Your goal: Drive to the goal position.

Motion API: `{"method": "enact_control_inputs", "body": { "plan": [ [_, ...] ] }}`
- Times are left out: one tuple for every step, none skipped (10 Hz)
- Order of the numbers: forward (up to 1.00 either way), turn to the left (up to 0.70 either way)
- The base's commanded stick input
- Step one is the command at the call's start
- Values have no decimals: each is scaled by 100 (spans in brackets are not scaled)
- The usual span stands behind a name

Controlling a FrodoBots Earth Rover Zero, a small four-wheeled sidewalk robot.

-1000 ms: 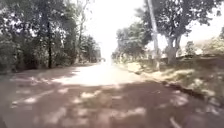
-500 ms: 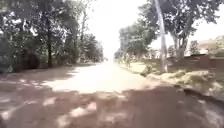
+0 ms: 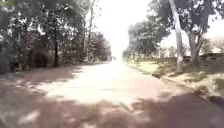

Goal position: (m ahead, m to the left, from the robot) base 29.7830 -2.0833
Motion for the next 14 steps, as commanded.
{"method": "enact_control_inputs", "body": {
  "plan": [
    [100,0],
    [100,0],
    [100,0],
    [100,0],
    [100,0],
    [100,0],
    [100,0],
    [100,0],
    [100,0],
    [100,0],
    [100,0],
    [100,0],
    [100,0],
    [100,0]
  ]
}}
